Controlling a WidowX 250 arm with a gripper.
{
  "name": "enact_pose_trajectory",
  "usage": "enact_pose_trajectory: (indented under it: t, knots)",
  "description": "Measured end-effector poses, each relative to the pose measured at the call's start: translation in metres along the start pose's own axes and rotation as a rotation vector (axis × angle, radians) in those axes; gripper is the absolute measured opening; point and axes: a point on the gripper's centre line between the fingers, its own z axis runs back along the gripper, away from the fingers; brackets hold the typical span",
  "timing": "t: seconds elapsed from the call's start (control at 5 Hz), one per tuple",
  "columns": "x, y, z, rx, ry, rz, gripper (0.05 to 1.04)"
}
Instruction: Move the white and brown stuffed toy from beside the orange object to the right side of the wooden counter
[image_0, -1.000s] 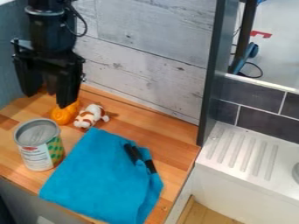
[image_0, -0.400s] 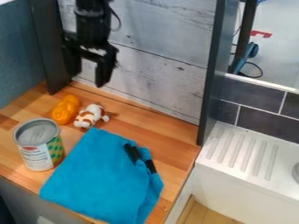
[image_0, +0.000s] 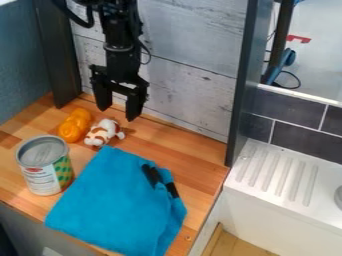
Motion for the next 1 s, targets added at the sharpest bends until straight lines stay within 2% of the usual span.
enact_pose_trajectory:
  t: [0.4,0.8,1.0]
  knots:
    - [-0.007,0.006,-0.025,0.045,0.113,0.038,1.001]
    - [-0.005,0.008,-0.036,0.047,0.151,0.039,1.001]
    - [-0.004,0.011,-0.038,0.017,0.143,0.051,0.941]
